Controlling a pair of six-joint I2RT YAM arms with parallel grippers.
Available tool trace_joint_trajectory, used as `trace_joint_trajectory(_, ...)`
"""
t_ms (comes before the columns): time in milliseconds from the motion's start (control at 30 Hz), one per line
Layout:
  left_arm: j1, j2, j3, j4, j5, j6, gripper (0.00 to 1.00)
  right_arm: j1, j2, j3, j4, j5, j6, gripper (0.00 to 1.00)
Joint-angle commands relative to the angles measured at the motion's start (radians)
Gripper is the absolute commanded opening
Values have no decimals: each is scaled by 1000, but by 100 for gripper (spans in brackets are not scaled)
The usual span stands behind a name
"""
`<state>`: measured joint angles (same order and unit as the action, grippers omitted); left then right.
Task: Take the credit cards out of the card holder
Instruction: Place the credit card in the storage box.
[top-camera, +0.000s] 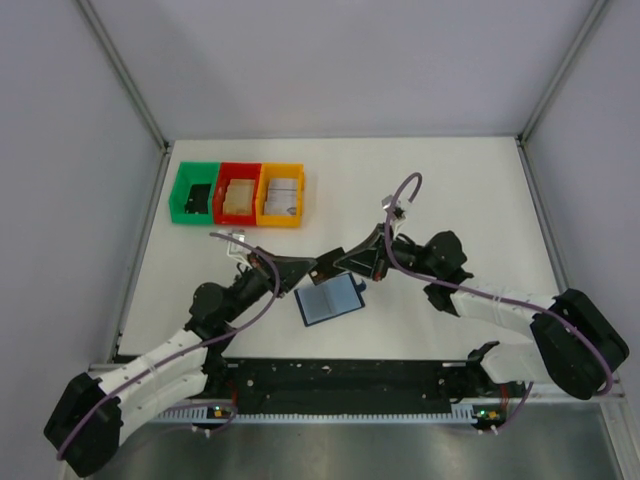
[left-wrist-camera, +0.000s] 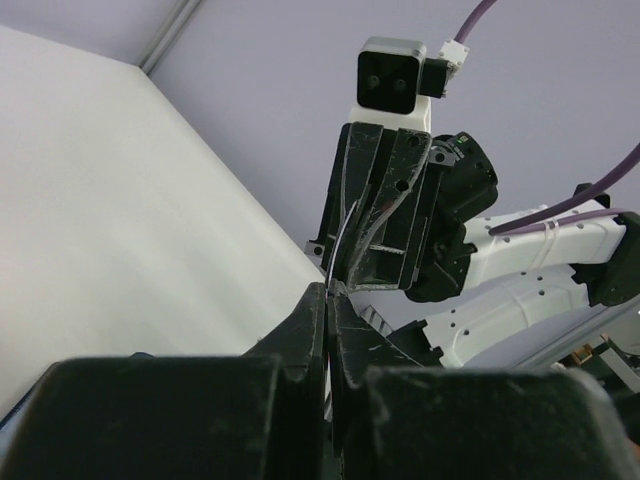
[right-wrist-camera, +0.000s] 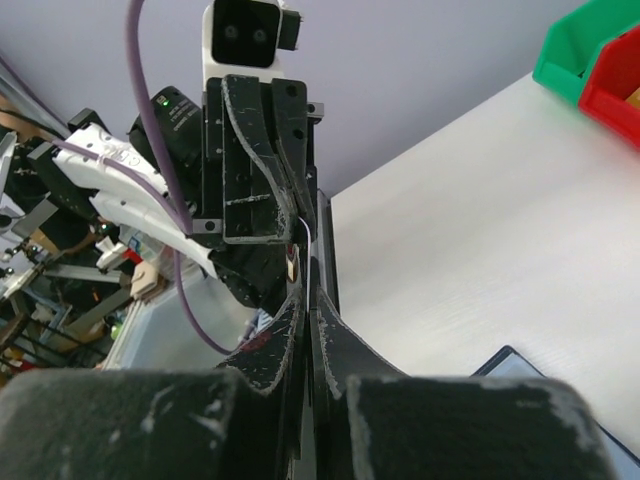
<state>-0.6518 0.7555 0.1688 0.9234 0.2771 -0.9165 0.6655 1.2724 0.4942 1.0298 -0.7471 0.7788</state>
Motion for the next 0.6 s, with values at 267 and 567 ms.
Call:
trace_joint_trajectory(267,10,-39,64,-36,4,109,0,-10,5,-8,38,15,-26,52)
trace_joint_trajectory(567,268,-50,201,-450,94,335,0,-26,-148,20,-423,124,-329,98)
